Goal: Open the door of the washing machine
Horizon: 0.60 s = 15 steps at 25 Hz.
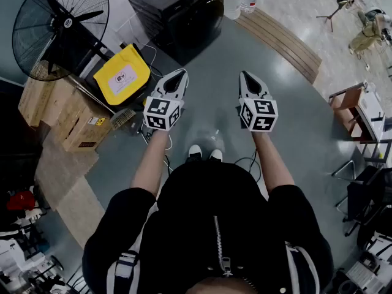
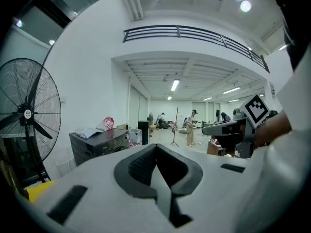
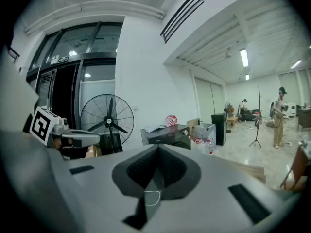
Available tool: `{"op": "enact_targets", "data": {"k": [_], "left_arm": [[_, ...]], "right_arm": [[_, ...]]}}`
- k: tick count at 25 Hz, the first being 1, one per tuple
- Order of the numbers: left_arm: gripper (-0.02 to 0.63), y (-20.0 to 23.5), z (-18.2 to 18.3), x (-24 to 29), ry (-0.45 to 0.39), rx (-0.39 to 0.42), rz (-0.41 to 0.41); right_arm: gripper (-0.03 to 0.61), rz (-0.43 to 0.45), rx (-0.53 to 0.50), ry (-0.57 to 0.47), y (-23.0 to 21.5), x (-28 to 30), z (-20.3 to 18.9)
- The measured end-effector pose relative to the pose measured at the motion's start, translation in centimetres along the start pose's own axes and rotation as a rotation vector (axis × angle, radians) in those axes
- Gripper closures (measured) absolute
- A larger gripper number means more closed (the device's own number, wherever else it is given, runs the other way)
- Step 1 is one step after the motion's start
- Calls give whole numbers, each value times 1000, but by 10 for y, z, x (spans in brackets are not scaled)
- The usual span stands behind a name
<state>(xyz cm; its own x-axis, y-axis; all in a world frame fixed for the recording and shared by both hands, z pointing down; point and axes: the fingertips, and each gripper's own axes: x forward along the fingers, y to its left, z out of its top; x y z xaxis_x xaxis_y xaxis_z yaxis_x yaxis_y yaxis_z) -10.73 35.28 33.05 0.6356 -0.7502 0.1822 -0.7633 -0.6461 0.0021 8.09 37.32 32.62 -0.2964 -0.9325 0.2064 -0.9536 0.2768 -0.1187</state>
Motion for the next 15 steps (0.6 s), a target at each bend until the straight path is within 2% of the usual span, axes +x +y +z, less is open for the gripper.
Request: {"op": "enact_targets", "data": {"k": [5, 15], "left_arm": [[612, -5, -1, 4, 4, -3, 5], [612, -17, -9, 2, 13, -7, 38]], "right_arm": [[577, 31, -17, 29, -1, -2, -7], [576, 71, -17, 22, -5, -6, -8]]}}
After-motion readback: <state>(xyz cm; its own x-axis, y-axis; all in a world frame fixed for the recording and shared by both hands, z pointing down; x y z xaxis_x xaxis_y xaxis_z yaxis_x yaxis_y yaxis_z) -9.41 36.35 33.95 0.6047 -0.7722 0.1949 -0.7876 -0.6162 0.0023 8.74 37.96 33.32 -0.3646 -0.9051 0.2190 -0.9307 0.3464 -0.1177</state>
